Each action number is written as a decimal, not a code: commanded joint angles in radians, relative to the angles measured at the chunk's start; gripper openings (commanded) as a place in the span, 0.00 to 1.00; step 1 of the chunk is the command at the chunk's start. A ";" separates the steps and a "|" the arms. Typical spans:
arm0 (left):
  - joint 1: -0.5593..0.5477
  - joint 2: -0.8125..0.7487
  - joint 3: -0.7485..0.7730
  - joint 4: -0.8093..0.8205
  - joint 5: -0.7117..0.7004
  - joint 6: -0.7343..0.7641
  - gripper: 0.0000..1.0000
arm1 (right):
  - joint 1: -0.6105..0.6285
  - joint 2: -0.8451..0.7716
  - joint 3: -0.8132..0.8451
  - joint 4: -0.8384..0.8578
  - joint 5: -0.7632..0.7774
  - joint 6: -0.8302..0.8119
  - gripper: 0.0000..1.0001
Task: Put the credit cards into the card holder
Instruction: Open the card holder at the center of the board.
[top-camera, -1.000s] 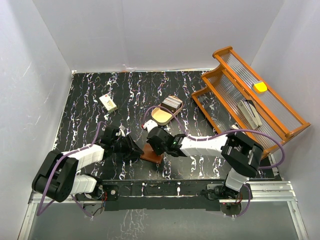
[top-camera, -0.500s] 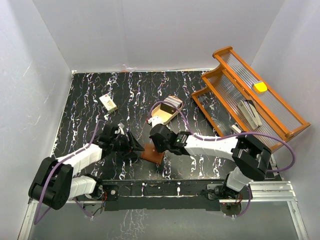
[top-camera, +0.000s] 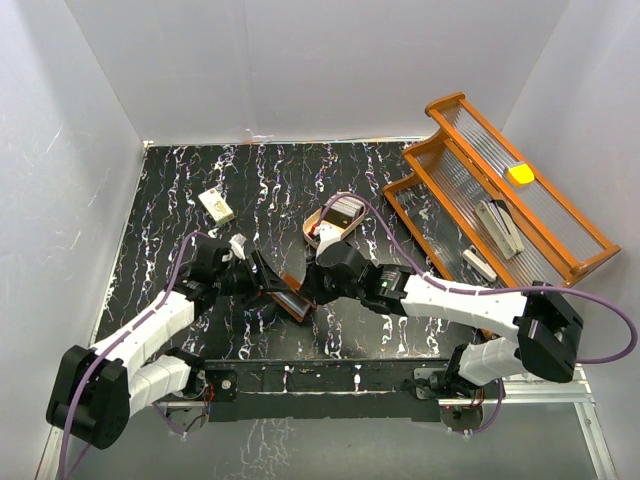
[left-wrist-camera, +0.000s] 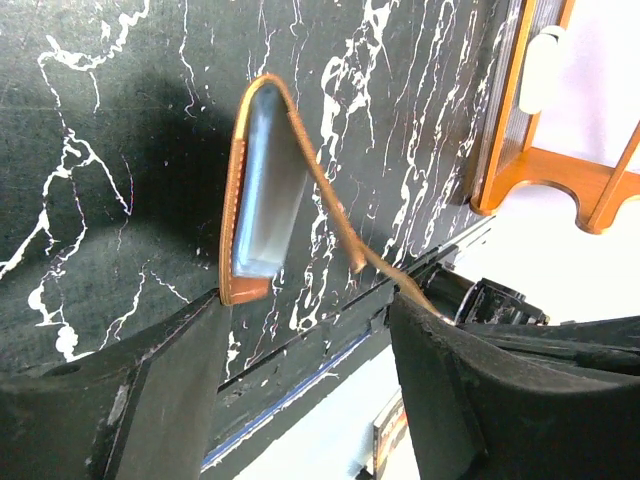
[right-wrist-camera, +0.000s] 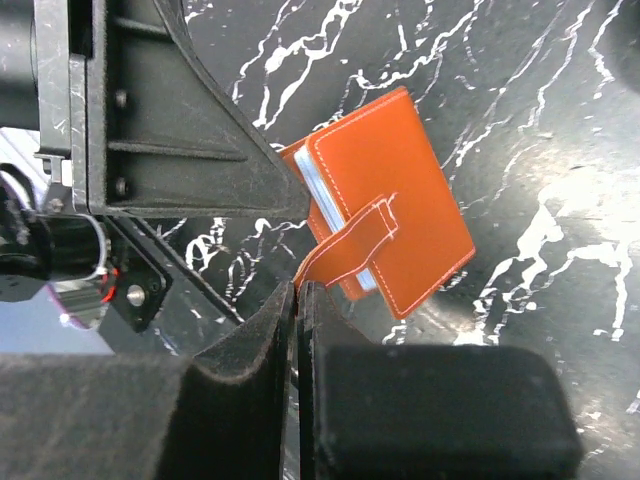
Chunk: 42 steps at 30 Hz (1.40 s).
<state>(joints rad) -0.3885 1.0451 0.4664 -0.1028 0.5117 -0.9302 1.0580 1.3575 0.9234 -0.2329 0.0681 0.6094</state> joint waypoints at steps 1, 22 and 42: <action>0.000 -0.031 0.051 -0.105 -0.016 0.038 0.63 | -0.003 -0.030 -0.040 0.155 -0.041 0.096 0.00; 0.000 0.066 -0.010 -0.063 -0.041 0.055 0.50 | -0.147 0.027 -0.052 0.038 -0.016 0.076 0.00; 0.000 -0.015 0.092 -0.259 -0.137 0.116 0.45 | -0.135 -0.096 -0.086 0.171 -0.310 0.265 0.00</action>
<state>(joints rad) -0.3885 1.0767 0.5037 -0.2726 0.4046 -0.8448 0.9165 1.2961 0.8497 -0.1841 -0.1993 0.7872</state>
